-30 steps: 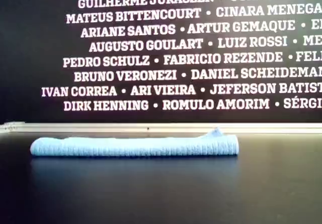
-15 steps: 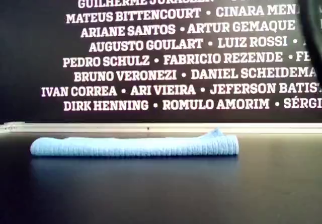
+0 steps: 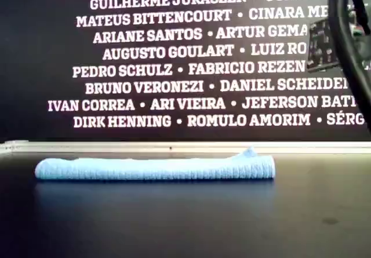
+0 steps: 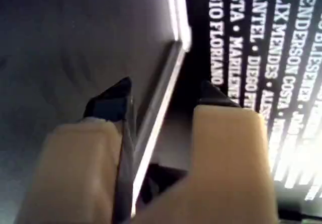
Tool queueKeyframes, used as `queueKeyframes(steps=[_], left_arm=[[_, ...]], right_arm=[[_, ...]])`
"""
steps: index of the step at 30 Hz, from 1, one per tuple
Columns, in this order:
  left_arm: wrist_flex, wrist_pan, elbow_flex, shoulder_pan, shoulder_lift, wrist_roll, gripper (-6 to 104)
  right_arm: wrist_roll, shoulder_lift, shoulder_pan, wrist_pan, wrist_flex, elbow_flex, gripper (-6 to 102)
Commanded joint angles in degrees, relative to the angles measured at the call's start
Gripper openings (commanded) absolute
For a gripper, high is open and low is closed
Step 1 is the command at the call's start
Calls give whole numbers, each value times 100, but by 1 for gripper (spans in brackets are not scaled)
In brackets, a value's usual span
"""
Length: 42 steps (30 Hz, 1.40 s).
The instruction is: Fold a cloth
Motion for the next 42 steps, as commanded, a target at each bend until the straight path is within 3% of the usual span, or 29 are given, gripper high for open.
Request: queueKeyframes(steps=[1, 5, 9, 11, 15, 18, 20, 25, 30, 36, 38, 42], left_arm=[[-79, 88, -62, 9, 9, 53, 77], [-79, 88, -62, 0, -492, 62, 77], [-88, 79, -352, 0, -1652, 62, 77], [-88, -9, -923, 18, -2505, 62, 77], [-88, 79, -2355, 9, -4553, 53, 77], [-97, 88, -3234, -18, -5810, 53, 79], [-97, 88, -3639, -97, -6267, 0, 82], [-114, 70, -4184, -492, -6697, 62, 90], [-202, 62, -4702, -844, -7075, 53, 97], [-202, -9, -5212, -826, -7699, -26, 99], [-202, -9, -5265, -809, -7857, 0, 99], [-202, -18, -5291, -800, -7928, 53, 99]], right_arm=[[-44, 44, 9, -70, -229, 79, 52], [-53, 18, 404, -88, -237, 53, 52], [-220, -492, 659, -79, -237, -290, 52], [-237, -1327, 668, -79, -237, -826, 52], [-264, -4069, 738, -88, -229, -2391, 52], [-439, -5827, 1020, -88, -229, -3577, 52], [-536, -6240, 1257, -79, -229, -4166, 52], [-554, -7005, 1775, 26, -229, -5063, 52], [-571, -7418, 1890, -62, -220, -5669, 52], [-562, -7567, 1898, -79, -220, -5871, 67], [-475, -7559, 1898, 26, -229, -5818, 73], [-457, -7638, 1872, -70, -229, -5722, 79]])
